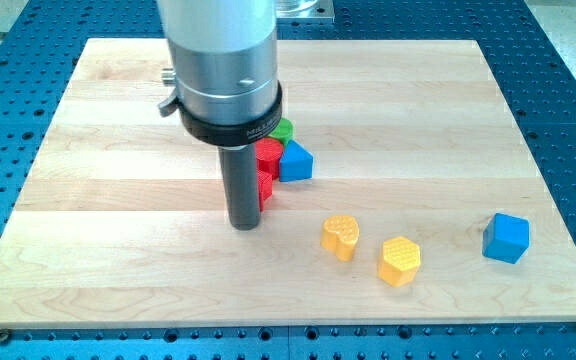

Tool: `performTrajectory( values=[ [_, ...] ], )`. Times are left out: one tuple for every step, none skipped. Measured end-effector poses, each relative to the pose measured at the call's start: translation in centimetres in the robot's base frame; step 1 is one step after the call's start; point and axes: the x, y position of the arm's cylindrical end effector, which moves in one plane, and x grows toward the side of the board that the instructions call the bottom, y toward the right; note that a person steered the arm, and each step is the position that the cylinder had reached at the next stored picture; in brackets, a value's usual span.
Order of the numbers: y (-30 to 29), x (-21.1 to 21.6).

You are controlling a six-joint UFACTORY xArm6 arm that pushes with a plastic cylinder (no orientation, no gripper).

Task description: Slide the red star and yellow heart closer to the group of blocks at the center

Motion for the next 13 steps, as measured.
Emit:
performTrajectory(
  values=[
    [0.8, 0.6],
    [9.6, -0.4],
    [16.0, 0.3],
    [21.3, 1.4],
    [21.6, 6.8],
    [17.9, 7.2],
    [10.0, 5.3],
    [6.5, 4.1],
    [8.6, 1.0],
    [2.0, 1.5],
    [-2.4, 3.1],
    [-5.5, 3.1],
    [-5.3, -1.0]
  ],
)
